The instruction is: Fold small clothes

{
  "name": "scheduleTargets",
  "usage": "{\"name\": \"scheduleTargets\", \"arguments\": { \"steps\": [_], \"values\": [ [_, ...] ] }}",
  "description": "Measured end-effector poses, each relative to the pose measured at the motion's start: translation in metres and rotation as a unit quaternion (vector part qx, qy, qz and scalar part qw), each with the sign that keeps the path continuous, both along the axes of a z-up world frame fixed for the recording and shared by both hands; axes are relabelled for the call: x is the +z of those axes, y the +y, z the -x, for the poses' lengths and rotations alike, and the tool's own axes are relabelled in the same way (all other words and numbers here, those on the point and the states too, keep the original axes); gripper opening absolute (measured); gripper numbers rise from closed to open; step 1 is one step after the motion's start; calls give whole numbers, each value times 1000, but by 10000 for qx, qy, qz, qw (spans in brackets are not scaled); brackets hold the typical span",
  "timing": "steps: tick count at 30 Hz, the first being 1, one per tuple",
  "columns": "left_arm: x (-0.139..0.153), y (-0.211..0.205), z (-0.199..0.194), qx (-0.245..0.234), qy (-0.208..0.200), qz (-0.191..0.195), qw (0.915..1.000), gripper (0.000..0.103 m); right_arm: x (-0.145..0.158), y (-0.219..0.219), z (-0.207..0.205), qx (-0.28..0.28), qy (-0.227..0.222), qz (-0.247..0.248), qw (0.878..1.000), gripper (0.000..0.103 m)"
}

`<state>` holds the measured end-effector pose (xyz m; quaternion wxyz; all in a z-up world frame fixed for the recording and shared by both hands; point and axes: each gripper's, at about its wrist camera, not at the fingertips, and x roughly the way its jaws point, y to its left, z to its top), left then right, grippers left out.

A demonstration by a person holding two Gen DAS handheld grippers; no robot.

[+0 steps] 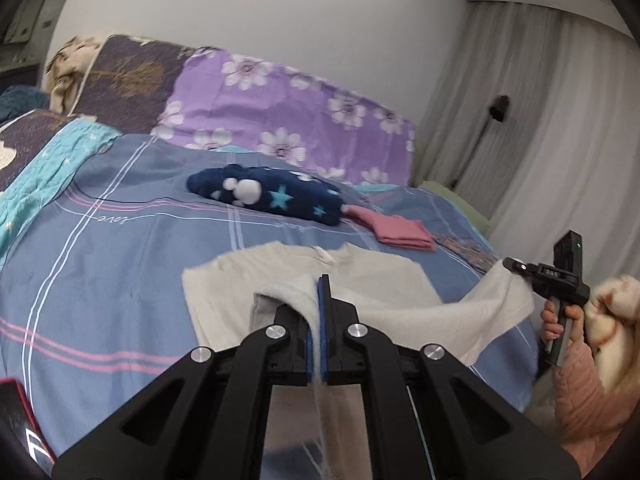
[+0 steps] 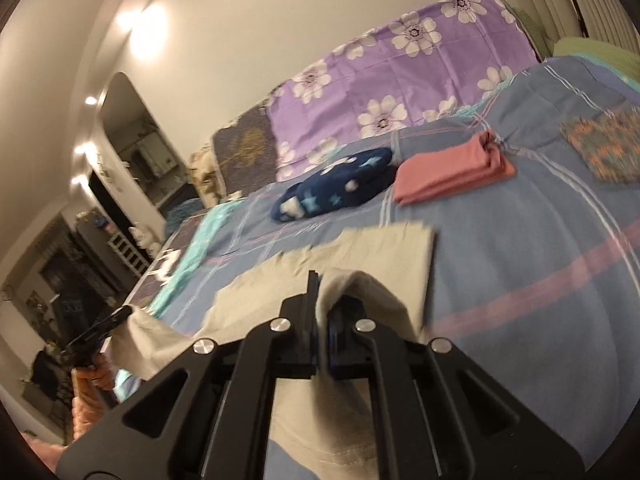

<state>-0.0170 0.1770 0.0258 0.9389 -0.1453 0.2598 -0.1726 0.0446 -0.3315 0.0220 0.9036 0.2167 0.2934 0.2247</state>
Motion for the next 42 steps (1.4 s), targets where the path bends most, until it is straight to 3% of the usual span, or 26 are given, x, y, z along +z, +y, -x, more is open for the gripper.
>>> {"name": "scheduleTargets", "arguments": {
  "steps": [4,7,9,12,13,16,19,22,24,25,26,30,33,35,37,39,40,42],
  "values": [
    [-49,10,-75,399,740,2,9965,5,-59,5,-88,-189,924,2,9955,11],
    [-95,16,-102,575,1422,121,9881,5,-99,5,-104,-225,1479,-105,9887,11],
    [-108,22,-99,500,1521,225,9868,11,-109,0,-99,-128,1546,-227,9876,13],
    [-106,26,-82,438,1424,273,9885,30,-108,-12,-83,-66,1491,-162,9887,16],
    [-104,28,-75,422,1398,287,9889,31,-106,-15,-78,-46,1479,-185,9888,16],
    [-103,27,-55,286,1483,238,9882,31,-98,-18,-66,114,1414,-211,9897,16],
    [-107,25,-45,261,1620,150,9863,26,-92,-6,-62,382,1286,61,9909,18],
    [-108,25,-42,300,1631,92,9861,24,-93,5,-67,407,1277,588,9892,34],
    [-107,24,-43,308,1632,57,9861,12,-96,9,-71,397,1340,708,9877,29],
    [-105,23,-44,312,1625,19,9862,8,-96,9,-72,366,1352,725,9875,10],
    [-103,21,-44,326,1624,-18,9862,6,-96,7,-73,325,1341,716,9878,0],
    [-85,18,-42,326,1455,-42,9888,5,-76,-3,-67,220,1040,327,9938,0],
    [-66,21,-45,250,1214,160,9922,5,-54,-11,-72,333,813,-120,9961,0],
    [-56,21,-52,226,1090,170,9936,5,-45,-12,-79,234,713,22,9972,0],
    [-55,18,-58,231,1106,81,9936,5,-47,-8,-86,142,795,461,9957,7],
    [-59,15,-60,181,1197,73,9926,5,-60,0,-90,226,958,850,9915,27],
    [-63,13,-59,161,1248,44,9920,5,-67,3,-91,284,1036,988,9893,43],
    [-73,13,-56,161,1344,40,9908,5,-86,10,-89,447,1232,1241,9836,45]
  ]
}}
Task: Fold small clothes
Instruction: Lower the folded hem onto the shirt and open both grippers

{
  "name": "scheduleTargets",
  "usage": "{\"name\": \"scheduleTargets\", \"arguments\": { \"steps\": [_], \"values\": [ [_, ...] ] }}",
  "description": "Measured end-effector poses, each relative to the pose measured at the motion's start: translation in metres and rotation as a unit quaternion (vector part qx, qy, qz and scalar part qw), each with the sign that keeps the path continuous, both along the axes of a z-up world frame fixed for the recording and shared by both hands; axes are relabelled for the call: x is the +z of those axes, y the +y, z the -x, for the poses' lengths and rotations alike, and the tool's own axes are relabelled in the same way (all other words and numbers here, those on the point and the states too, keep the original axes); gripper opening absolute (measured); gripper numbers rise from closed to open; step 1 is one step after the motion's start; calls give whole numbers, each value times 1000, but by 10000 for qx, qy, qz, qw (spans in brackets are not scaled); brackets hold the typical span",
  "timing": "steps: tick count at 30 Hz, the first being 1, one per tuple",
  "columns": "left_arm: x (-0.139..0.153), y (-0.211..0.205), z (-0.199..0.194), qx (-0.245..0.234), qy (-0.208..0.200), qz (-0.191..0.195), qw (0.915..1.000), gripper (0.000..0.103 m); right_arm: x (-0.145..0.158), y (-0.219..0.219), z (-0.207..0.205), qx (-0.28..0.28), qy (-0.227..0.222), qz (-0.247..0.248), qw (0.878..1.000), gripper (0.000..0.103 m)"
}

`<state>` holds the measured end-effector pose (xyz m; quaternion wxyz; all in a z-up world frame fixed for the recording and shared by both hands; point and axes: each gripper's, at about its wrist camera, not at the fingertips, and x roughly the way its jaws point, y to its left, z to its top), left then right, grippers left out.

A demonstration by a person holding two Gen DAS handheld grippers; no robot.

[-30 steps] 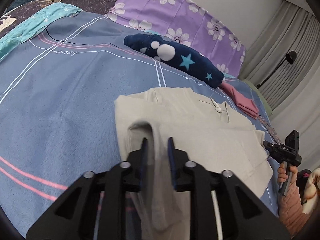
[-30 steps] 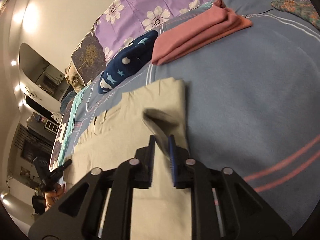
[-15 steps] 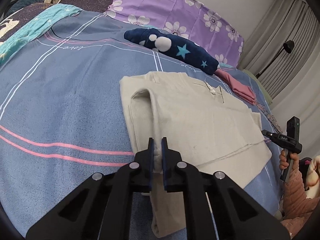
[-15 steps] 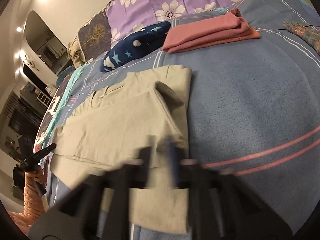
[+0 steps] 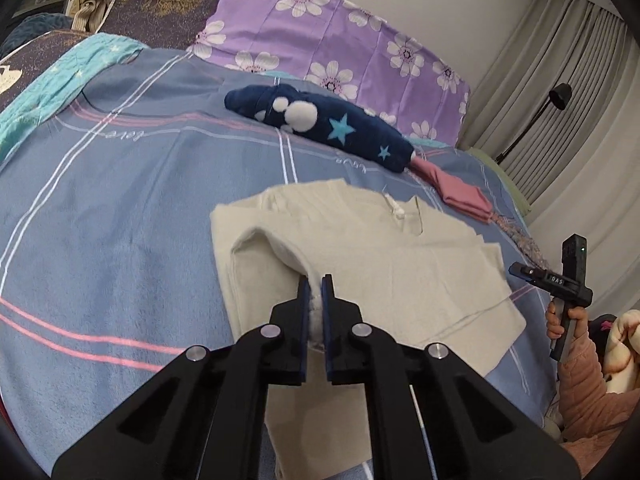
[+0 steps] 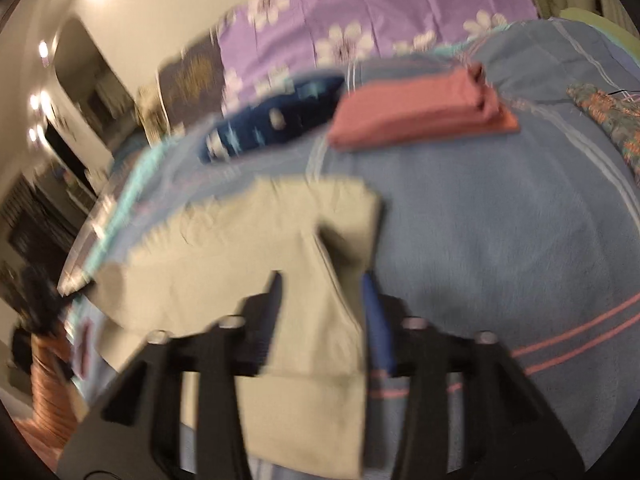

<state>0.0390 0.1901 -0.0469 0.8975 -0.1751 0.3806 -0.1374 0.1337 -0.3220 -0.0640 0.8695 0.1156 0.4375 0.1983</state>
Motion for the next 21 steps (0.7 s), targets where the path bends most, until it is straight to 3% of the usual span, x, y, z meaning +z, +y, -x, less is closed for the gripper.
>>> {"name": "scheduleTargets", "arguments": {
  "steps": [1,3,5,10,14,15,16,17,18,21],
  "values": [
    [-4,2,1,29,58,44,10000,5,-10,3,1,78,106,56,9999,45],
    [-11,6,4,120,155,121,9997,5,-16,3,5,64,125,102,9998,22],
    [-13,9,7,164,182,167,9996,5,-9,-1,11,7,1,-117,9999,12],
    [14,15,1,139,-147,394,9990,5,39,3,6,105,-555,-644,9963,8],
    [37,26,-43,412,-318,517,9973,5,67,4,-47,-142,-550,-1149,9917,8],
    [38,32,-58,585,-297,555,9963,6,68,3,-71,-351,-467,-1217,9908,9],
    [35,41,-75,862,-230,559,9944,6,67,4,-84,-530,-406,-1163,9910,17],
    [31,47,-87,1045,-125,582,9927,14,62,3,-101,-808,-273,-1026,9911,37],
    [22,55,-100,1270,86,654,9897,33,57,3,-111,-986,-133,-950,9905,46],
    [7,65,-107,1516,263,705,9856,46,41,3,-115,-928,21,-1011,9905,48]
  ]
}}
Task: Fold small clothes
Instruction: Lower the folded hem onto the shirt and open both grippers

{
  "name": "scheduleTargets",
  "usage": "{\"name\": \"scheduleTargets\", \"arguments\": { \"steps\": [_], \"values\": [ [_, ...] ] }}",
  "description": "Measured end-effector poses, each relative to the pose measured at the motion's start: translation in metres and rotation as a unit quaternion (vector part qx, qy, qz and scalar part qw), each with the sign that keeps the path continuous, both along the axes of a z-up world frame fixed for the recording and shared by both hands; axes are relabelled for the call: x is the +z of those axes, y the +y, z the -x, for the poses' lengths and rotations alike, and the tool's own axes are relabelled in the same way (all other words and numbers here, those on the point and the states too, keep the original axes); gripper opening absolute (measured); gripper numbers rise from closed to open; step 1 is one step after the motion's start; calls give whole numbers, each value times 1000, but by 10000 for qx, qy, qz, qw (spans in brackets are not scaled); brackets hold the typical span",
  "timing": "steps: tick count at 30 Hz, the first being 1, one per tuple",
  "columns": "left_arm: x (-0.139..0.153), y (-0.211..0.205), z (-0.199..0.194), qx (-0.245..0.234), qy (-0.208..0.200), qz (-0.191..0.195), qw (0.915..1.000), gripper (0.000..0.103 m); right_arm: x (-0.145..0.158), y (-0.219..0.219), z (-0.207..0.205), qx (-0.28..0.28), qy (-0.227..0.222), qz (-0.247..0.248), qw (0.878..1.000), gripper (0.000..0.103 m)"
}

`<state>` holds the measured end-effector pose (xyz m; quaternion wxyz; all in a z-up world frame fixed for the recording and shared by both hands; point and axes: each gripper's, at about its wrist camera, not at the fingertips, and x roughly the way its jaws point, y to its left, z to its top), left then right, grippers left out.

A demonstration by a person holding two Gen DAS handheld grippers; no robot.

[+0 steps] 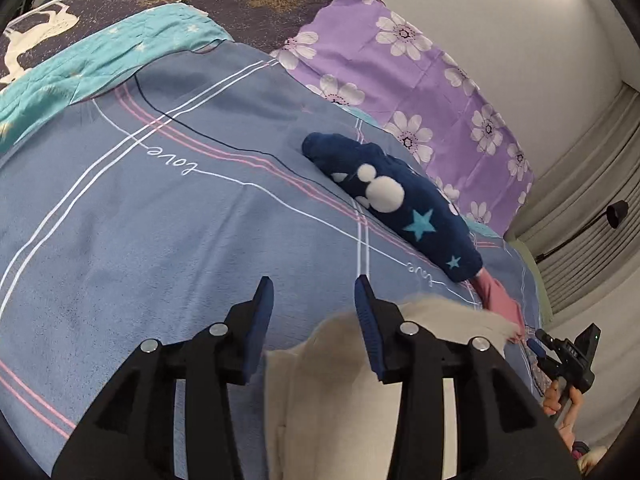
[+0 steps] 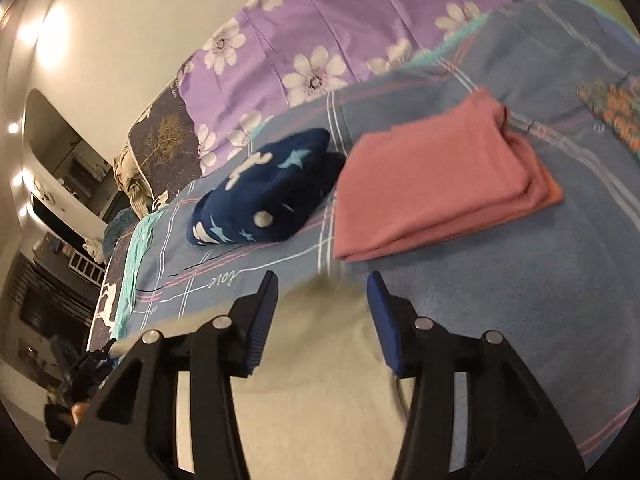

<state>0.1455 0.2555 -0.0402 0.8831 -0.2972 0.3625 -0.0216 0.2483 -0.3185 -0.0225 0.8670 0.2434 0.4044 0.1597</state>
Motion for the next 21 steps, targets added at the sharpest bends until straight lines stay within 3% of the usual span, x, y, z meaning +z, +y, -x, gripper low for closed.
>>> {"name": "scheduleTargets", "arguments": {
  "steps": [2,5,10,11,12,13,14,18,19,21],
  "values": [
    [-8,-2,5,-160,-27,-218,9996,59,-11,2,5,210,2,208,9996,48],
    [-25,-6,-4,-410,262,-375,9981,63,-29,3,3,334,198,544,9978,48],
    [-52,-19,-31,-650,644,-556,9943,63,-43,18,-19,576,327,638,9958,48],
    [-52,-23,-34,-652,565,-662,9941,54,-47,23,-24,593,355,751,9948,47],
    [-51,-25,-37,-694,495,-701,9939,12,-49,27,-27,578,371,896,9936,40],
    [-50,-26,-41,-756,472,-601,9942,3,-49,30,-29,549,368,999,9928,11],
    [-46,-26,-40,-699,420,-588,9949,2,-47,29,-27,475,324,1048,9928,4],
    [-14,-34,-12,-802,-287,-792,9932,3,-17,13,13,325,-279,743,9963,4],
    [-10,-35,-8,-754,-276,-983,9919,5,-16,9,19,170,-229,928,9953,6],
    [-14,-36,0,-610,79,-1453,9875,36,-22,-2,23,-79,89,1184,9929,49]
  ]
}}
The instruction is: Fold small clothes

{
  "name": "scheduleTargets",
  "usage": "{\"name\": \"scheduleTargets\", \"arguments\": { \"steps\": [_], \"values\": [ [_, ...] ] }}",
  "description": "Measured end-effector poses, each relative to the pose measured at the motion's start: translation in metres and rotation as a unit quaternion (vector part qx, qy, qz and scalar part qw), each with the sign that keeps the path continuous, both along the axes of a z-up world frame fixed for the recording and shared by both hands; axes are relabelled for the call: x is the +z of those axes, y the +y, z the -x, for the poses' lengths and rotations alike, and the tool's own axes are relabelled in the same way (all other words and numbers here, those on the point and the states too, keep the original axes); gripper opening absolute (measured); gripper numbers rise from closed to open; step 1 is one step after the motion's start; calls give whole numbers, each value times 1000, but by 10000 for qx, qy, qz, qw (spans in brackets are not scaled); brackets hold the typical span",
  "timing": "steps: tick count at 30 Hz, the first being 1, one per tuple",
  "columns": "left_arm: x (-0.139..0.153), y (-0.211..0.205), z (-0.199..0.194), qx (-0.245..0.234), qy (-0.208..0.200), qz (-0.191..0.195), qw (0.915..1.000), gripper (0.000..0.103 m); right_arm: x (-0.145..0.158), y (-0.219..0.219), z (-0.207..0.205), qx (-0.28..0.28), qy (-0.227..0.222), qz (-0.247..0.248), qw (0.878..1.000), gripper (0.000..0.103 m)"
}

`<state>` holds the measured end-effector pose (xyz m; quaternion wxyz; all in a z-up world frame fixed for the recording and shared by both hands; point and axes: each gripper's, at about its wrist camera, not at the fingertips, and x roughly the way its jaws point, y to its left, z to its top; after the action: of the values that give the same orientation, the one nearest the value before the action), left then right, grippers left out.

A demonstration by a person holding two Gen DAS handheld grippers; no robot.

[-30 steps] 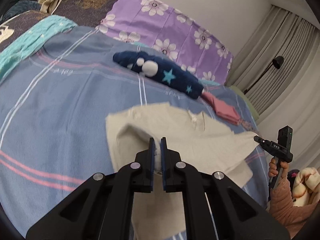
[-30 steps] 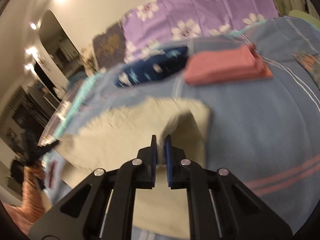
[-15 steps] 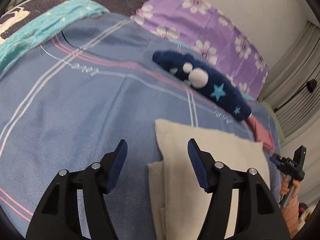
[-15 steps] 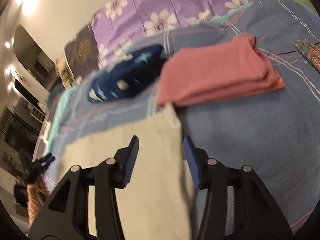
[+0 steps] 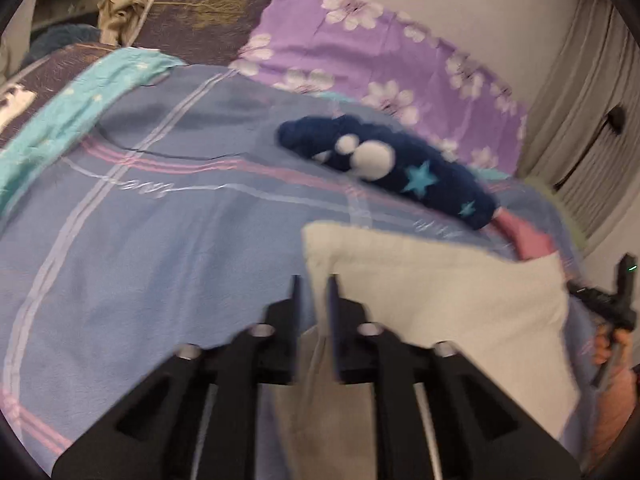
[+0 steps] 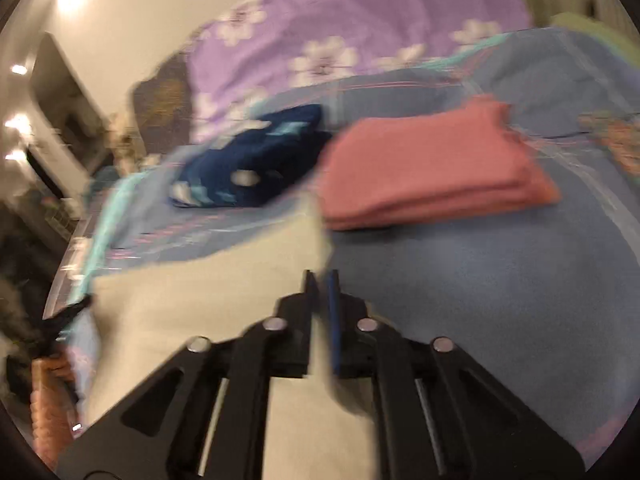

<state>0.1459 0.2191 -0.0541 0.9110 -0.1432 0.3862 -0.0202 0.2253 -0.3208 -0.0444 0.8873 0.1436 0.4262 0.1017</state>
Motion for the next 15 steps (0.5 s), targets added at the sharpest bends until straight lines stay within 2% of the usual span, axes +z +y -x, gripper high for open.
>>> {"name": "scheduleTargets", "arguments": {
  "steps": [1,2,4,5,6,9,13,14,15],
  "values": [
    [-2,0,4,52,106,-87,9999,42,-5,-11,7,-126,115,-90,9998,56],
    [-5,0,14,93,161,-135,9997,43,-8,-21,19,-187,152,-295,9993,44],
    [-7,-1,41,30,173,-45,9998,50,-12,-36,46,-72,113,-759,9970,42],
    [-9,0,59,51,160,10,9999,60,-16,-43,66,27,96,-954,9954,42],
    [-11,0,79,88,136,86,9998,61,-20,-46,81,90,102,-1023,9947,42],
    [-22,-7,132,3,235,481,9986,61,-39,-50,136,316,249,-1050,9937,39],
    [-24,-27,172,-332,235,583,9975,61,-46,-45,169,555,199,-1211,9909,38],
    [-23,-32,175,-388,162,595,9973,58,-46,-43,171,640,148,-1279,9896,37],
    [-22,-36,177,-430,94,574,9974,47,-46,-42,174,652,138,-1276,9896,34]
  ]
}}
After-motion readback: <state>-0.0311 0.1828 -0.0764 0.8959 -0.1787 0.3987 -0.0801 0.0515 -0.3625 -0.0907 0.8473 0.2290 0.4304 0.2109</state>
